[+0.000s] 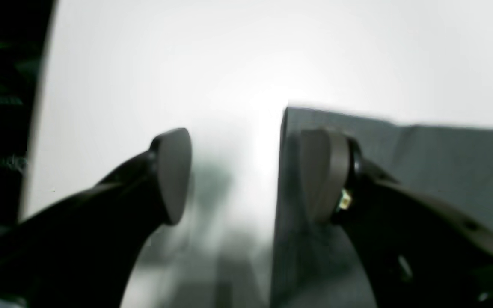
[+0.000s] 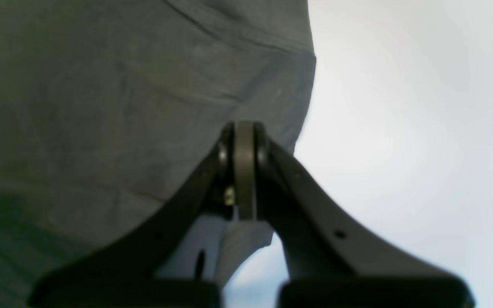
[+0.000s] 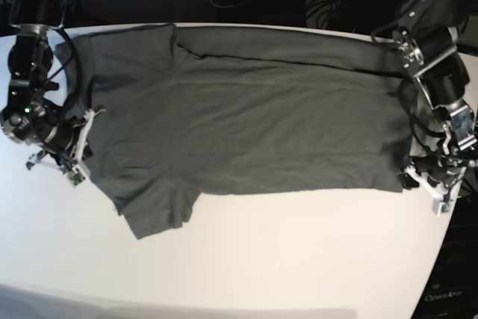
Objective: Fold the T-shirt properly
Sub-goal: 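Move both grippers along the shirt sides to its opposite-end corners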
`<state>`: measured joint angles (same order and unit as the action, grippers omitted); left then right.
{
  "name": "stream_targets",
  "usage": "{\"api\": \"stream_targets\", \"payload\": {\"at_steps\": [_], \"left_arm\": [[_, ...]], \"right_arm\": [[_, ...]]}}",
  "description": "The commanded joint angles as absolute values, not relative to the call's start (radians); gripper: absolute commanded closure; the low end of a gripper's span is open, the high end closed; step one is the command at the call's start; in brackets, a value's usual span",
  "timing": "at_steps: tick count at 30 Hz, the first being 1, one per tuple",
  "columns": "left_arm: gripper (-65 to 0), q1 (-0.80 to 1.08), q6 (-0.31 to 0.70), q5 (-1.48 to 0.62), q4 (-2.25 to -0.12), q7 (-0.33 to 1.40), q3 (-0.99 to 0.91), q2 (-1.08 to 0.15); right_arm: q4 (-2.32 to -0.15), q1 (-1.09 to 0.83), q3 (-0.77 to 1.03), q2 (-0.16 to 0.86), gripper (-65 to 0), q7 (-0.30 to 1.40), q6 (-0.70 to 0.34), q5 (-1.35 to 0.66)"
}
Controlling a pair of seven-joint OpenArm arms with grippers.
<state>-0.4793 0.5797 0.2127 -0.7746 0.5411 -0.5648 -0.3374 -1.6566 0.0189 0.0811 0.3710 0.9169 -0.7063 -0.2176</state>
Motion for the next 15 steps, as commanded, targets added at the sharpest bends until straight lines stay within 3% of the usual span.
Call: {"api": "stream_targets", "payload": {"at_steps": [1, 7, 15], "left_arm": [[-39.4, -0.516, 0.582, 0.202, -0.783, 0.501, -0.567, -0.354], [-39.4, -0.519, 0.504, 0.203, -0.720, 0.441, -0.565, -0.355], [-39.4, -0.519, 0.495, 0.202, -0.674, 0.394, -0.565, -0.351]], "right_arm": [[-1.676, 0.036, 0.090, 0.387, -0.7, 0.906, -0.698, -0.223], [-1.678, 0.036, 0.090, 0.387, -0.6, 0.906, -0.698, -0.223], [-1.676, 0.035, 0.088, 0.387, -0.6, 0.906, -0.698, -0.223]]}}
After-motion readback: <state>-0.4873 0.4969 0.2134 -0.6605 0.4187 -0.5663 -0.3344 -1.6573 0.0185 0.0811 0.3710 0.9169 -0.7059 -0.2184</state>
